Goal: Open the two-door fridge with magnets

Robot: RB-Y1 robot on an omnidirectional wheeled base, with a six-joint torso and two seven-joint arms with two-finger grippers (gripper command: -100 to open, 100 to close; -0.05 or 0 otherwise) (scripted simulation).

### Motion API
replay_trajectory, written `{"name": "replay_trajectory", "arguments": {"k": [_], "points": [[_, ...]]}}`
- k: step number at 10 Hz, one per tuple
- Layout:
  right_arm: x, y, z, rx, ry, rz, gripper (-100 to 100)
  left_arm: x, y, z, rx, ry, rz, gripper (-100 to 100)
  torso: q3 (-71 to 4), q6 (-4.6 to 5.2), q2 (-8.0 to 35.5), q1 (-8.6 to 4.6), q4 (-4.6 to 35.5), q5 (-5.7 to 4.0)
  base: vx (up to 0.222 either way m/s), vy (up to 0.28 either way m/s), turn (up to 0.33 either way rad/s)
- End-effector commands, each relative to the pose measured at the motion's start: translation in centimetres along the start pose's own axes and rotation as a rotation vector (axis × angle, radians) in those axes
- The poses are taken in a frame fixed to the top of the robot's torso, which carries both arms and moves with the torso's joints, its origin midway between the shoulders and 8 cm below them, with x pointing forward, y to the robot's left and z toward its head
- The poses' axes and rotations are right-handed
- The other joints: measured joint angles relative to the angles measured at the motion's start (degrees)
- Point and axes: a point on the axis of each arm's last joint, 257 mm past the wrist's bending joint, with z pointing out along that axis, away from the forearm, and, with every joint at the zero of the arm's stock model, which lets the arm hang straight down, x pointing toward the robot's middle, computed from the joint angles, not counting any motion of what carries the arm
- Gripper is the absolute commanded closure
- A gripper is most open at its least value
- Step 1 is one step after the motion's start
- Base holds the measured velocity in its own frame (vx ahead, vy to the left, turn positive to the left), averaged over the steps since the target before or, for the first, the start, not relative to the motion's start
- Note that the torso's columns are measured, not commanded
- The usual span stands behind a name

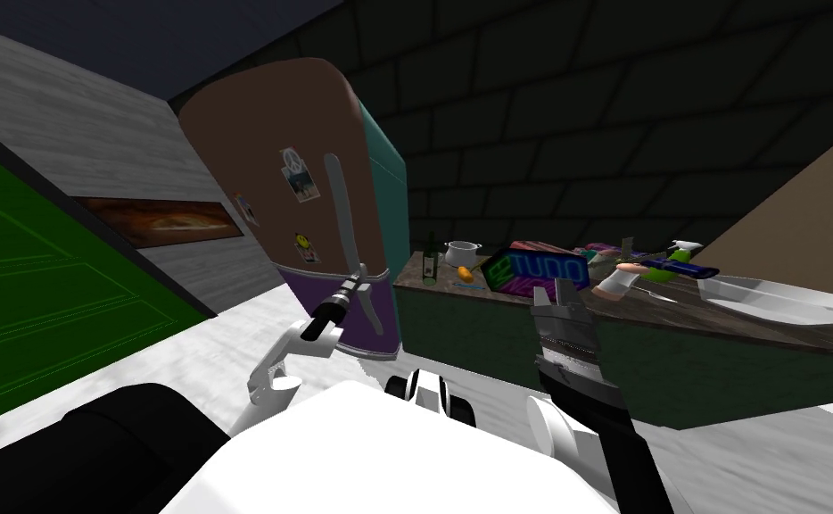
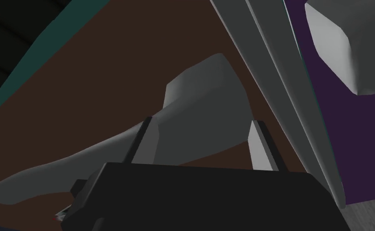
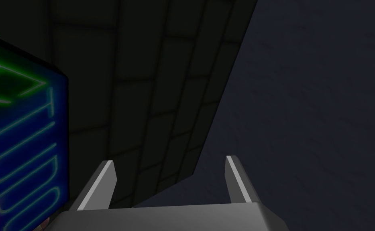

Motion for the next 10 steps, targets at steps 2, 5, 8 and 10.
{"name": "replay_trajectory", "arguments": {"k": [2,5,8,10], "points": [[0.0,0.0,0.0,0.0,0.0,0.0,0,0.8,-0.7,-1.0,0.043,0.053,0.009,100,0.24,-0.02,0.49,0.19,0.11,0.06,-0.175,0.106,-0.005],[0.0,0.0,0.0,0.0,0.0,0.0,0,1.7,-1.5,-2.0,0.087,0.111,0.014,100,0.62,-0.1,0.93,-0.34,0.3,-0.07,-0.226,0.207,-0.005],[0.0,0.0,0.0,0.0,0.0,0.0,0,3.5,-2.5,-3.8,0.143,0.207,0.003,100,0.49,-0.11,0.76,-0.47,0.23,-0.13,-0.267,0.206,-0.006],[0.0,0.0,0.0,0.0,0.0,0.0,0,4.2,-2.8,-4.5,0.162,0.247,0.007,100,0.43,-0.1,0.67,-0.48,0.2,-0.11,-0.231,0.157,-0.006]]}}
